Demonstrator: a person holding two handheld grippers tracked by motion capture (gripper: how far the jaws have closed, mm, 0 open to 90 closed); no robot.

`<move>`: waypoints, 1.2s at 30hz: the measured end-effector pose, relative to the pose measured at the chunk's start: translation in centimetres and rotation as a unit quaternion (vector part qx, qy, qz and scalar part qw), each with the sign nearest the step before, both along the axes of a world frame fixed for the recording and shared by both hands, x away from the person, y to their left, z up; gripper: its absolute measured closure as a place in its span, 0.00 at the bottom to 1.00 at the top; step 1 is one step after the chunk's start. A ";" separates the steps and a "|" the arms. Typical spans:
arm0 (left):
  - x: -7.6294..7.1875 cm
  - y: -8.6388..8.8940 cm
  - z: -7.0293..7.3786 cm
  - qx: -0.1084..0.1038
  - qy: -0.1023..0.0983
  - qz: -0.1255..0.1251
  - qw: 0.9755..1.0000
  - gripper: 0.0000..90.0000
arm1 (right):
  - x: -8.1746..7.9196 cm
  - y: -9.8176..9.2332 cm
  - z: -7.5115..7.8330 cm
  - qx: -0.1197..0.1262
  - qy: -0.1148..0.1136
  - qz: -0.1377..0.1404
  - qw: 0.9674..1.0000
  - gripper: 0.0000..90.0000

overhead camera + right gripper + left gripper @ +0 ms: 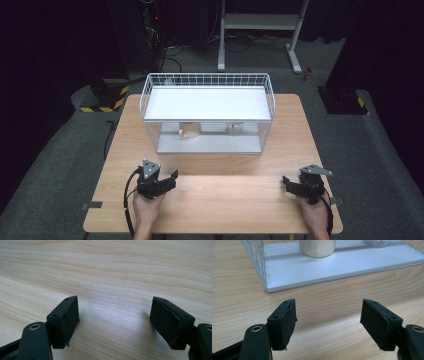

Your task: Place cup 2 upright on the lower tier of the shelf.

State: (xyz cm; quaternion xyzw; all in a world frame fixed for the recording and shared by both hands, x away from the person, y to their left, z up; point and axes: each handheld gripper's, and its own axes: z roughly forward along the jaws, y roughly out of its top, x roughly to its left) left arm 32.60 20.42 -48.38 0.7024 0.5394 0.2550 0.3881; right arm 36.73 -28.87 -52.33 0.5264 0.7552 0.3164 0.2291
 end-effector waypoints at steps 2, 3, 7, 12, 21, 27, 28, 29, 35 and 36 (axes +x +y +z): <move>0.0 0.0 -0.2 0.006 0.003 0.000 1.000 0.32 | 0.0 0.0 0.0 0.000 0.000 0.000 1.000 0.26; 0.1 -0.1 -0.4 0.007 0.004 0.002 1.000 0.32 | 0.0 0.0 0.0 0.000 0.000 0.000 1.000 0.26; 0.2 -0.1 -0.8 0.005 0.007 0.007 1.000 0.32 | 0.0 0.0 0.0 0.000 0.000 0.000 1.000 0.26; 0.4 0.1 -1.6 0.021 0.015 0.013 1.000 0.32 | 0.0 0.0 0.0 0.000 0.000 0.000 1.000 0.26; 0.7 0.4 -2.6 0.026 0.020 0.028 0.999 0.32 | 0.0 0.0 0.0 0.000 0.000 0.000 1.000 0.26; 0.9 0.4 -3.2 0.046 0.025 0.036 0.998 0.32 | 0.0 0.0 0.0 0.000 0.000 0.000 1.000 0.26; 1.0 0.3 -3.3 0.046 0.026 0.039 0.998 0.32 | 0.0 0.0 0.0 0.000 0.000 0.000 1.000 0.26; 1.1 0.3 -3.4 0.049 0.026 0.039 0.998 0.32 | 0.0 0.0 0.0 0.000 0.000 0.000 1.000 0.26; 1.4 0.3 -3.8 0.056 0.028 0.045 0.997 0.32 | 0.0 0.0 0.0 0.000 0.000 0.000 1.000 0.26; 1.5 0.3 -3.8 0.056 0.030 0.047 0.997 0.32 | 0.0 0.0 0.0 0.000 0.000 0.000 1.000 0.26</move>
